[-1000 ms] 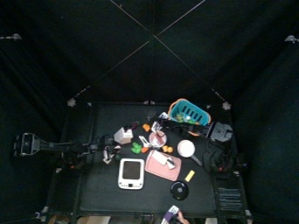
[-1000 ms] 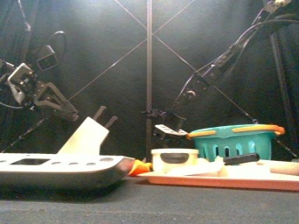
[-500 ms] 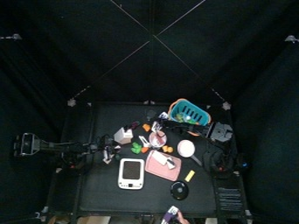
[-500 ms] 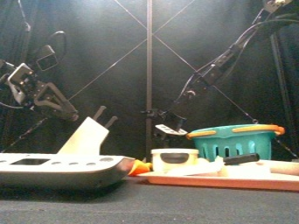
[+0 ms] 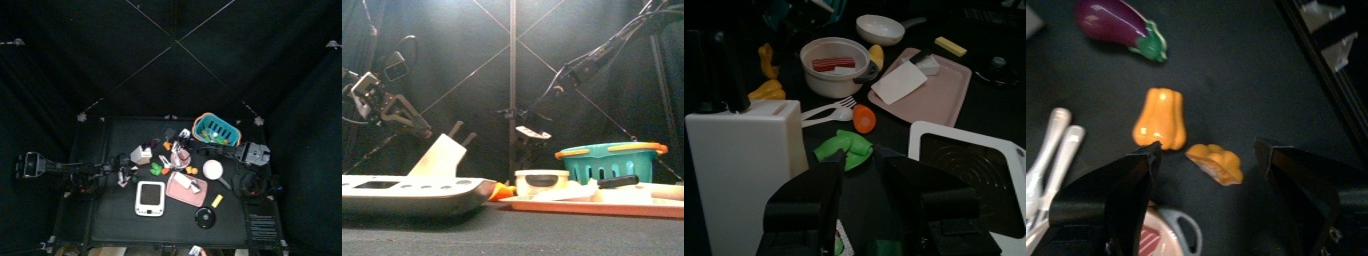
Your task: Place squash half near other squash half
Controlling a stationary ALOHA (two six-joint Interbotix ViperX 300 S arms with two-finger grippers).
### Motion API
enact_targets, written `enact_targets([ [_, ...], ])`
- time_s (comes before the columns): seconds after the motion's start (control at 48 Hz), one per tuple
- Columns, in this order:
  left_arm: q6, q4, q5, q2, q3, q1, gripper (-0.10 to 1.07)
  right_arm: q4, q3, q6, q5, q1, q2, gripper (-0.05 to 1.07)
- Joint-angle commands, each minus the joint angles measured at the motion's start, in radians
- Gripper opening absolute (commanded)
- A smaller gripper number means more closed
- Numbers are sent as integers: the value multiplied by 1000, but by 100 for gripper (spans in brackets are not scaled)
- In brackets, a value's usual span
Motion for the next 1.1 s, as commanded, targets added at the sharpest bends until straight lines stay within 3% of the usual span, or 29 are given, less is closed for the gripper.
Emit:
enact_targets([
  [0.0, 2, -2, -5, -5, -20, 5, 72, -6, -28, 2, -14, 23, -67, 102],
  [0.312, 3, -8, -5, -5, -21, 9, 70, 21, -25, 3, -150, 34, -87, 102],
  [0.75, 3, -5, -5, -5, -28, 9, 31, 32, -61, 3, -285, -6, -51, 101],
  [1.083, 3, -9, -5, 18, -41, 26, 27, 26, -110, 0, -330, -31, 15, 100],
])
